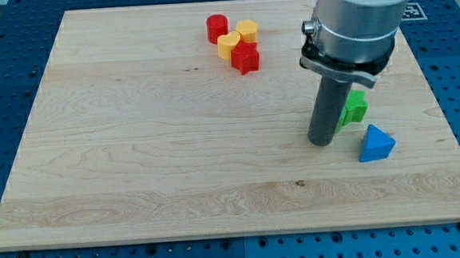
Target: Move the green circle left bottom to the blue cube
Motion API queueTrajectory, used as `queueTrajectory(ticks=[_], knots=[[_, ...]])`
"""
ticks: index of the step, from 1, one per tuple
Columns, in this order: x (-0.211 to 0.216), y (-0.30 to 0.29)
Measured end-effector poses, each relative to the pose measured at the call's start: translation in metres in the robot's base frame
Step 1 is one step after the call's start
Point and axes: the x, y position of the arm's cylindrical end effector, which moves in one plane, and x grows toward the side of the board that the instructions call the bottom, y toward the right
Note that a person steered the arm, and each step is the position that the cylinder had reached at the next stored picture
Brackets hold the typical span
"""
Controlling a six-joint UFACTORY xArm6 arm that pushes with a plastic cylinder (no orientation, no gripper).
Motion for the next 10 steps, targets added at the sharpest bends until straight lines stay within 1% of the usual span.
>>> queueTrajectory(ticks=[2,3,4,7,10], knots=[[-0.040,0.007],[-0.046,0.030],[-0.046,0.039],[-0.075,0.046],[-0.129,0.075]])
